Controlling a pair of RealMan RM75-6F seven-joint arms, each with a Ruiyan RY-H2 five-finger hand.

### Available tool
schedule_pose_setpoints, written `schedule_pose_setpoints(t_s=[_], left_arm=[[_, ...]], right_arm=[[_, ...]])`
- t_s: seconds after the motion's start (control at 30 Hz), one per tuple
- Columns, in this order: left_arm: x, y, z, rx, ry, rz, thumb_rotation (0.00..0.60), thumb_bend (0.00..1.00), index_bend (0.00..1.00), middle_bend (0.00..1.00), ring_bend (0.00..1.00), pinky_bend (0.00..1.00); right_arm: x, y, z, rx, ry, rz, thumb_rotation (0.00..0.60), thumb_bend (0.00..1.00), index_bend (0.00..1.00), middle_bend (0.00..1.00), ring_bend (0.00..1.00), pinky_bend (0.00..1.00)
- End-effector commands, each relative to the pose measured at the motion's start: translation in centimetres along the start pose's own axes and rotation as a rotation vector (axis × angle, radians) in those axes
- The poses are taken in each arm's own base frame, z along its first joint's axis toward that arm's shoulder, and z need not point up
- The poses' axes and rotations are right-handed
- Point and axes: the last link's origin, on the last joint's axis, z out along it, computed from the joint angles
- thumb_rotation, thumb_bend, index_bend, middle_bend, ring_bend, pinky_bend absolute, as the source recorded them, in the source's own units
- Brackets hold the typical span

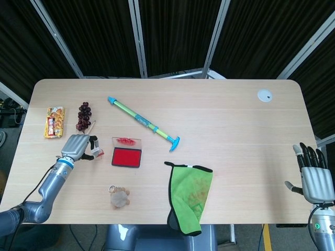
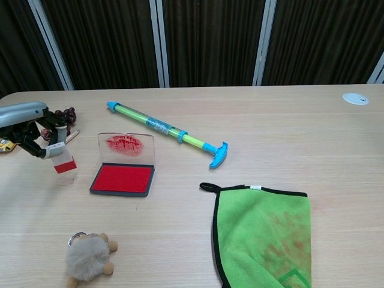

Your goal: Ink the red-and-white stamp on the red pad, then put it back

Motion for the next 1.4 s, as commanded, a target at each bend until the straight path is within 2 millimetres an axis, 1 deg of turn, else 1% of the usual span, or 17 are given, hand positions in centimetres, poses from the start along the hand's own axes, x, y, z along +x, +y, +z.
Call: schedule_pose_setpoints(t_s=[0.03, 0.13, 0.47, 0.57, 0.6, 0.67, 0.7, 0.73, 0.8, 0.93, 1.07, 1.2, 1.27, 1.37, 1.4], left_arm=[[-0.6, -0.7, 0.0, 0.01, -0.01, 0.002, 0.6, 0.45, 0.6, 0.58, 0.93, 0.94], [-1.0, -0.9, 0.3, 0.017, -0.019, 0.004, 0.6, 0.45, 0.59, 0.58, 0.93, 0.94], [-2.4, -0.9, 0.9, 0.028, -0.034, -0.022, 0.6, 0.45, 0.57, 0.56, 0.92, 0.94], [-2.5, -0.8, 1.0, 0.027, -0.028, -0.016, 0.6, 0.43, 0.54, 0.5, 0.92, 0.94], [-2.5, -0.8, 0.9, 0.026, -0.027, -0.018, 0.6, 0.41, 0.51, 0.47, 0.92, 0.94], [-2.5, -0.8, 0.8, 0.023, -0.026, -0.017, 0.6, 0.33, 0.44, 0.41, 0.92, 0.93], [-2.5, -0.8, 0.8, 0.022, -0.025, -0.017, 0.6, 0.27, 0.41, 0.38, 0.92, 0.93], [-2.5, -0.8, 0.8, 0.021, -0.023, -0.018, 0.6, 0.22, 0.39, 0.36, 0.92, 0.93], [-2.5, -0.8, 0.6, 0.021, -0.021, -0.02, 0.6, 0.15, 0.37, 0.32, 0.92, 0.93], [-2.0, -0.9, 0.3, 0.019, -0.004, -0.028, 0.6, 0.1, 0.33, 0.27, 0.92, 0.93], [-0.8, -1.0, -0.8, 0.001, 0.045, -0.054, 0.6, 0.08, 0.28, 0.22, 0.91, 0.93], [1.1, -1.6, -2.6, -0.022, 0.117, -0.063, 0.6, 0.05, 0.25, 0.18, 0.88, 0.9], [2.1, -1.9, -4.0, -0.037, 0.17, -0.065, 0.6, 0.03, 0.24, 0.14, 0.85, 0.88], [3.4, -2.7, -6.3, -0.052, 0.257, -0.051, 0.6, 0.0, 0.22, 0.08, 0.77, 0.8], [3.7, -3.0, -7.1, -0.054, 0.283, -0.051, 0.6, 0.0, 0.2, 0.05, 0.71, 0.74]], right_arm=[[0.0, 0.0, 0.0, -0.001, -0.001, -0.001, 0.6, 0.0, 0.0, 0.0, 0.0, 0.0], [0.0, 0.0, 0.0, -0.002, -0.002, -0.003, 0.6, 0.0, 0.0, 0.0, 0.0, 0.0], [-0.1, 0.3, 0.1, -0.009, -0.004, -0.001, 0.6, 0.0, 0.0, 0.0, 0.0, 0.0], [-0.1, 0.3, 0.1, -0.008, -0.005, -0.002, 0.6, 0.0, 0.0, 0.0, 0.0, 0.0], [-0.1, 0.3, 0.1, -0.008, -0.005, -0.002, 0.6, 0.0, 0.0, 0.0, 0.0, 0.0], [-0.1, 0.3, 0.1, -0.008, -0.005, -0.001, 0.6, 0.0, 0.0, 0.0, 0.0, 0.0], [-0.1, 0.3, 0.1, -0.008, -0.005, 0.0, 0.6, 0.0, 0.0, 0.0, 0.0, 0.0], [-0.1, 0.2, 0.1, -0.007, -0.005, 0.001, 0.6, 0.0, 0.0, 0.0, 0.0, 0.0], [0.0, 0.2, 0.0, -0.006, -0.004, 0.001, 0.6, 0.0, 0.0, 0.0, 0.0, 0.0], [0.0, 0.2, 0.0, -0.006, -0.005, 0.002, 0.6, 0.0, 0.0, 0.0, 0.0, 0.0], [0.0, 0.2, -0.1, -0.003, -0.005, 0.005, 0.6, 0.0, 0.0, 0.0, 0.0, 0.0], [0.1, 0.1, -0.1, 0.003, -0.004, 0.009, 0.6, 0.0, 0.0, 0.0, 0.0, 0.0], [0.2, 0.0, -0.2, 0.008, -0.003, 0.013, 0.6, 0.0, 0.0, 0.0, 0.0, 0.0], [0.3, -0.2, -0.4, 0.017, -0.001, 0.021, 0.6, 0.0, 0.0, 0.0, 0.0, 0.0], [0.4, -0.3, -0.4, 0.021, -0.001, 0.025, 0.6, 0.0, 0.0, 0.0, 0.0, 0.0]])
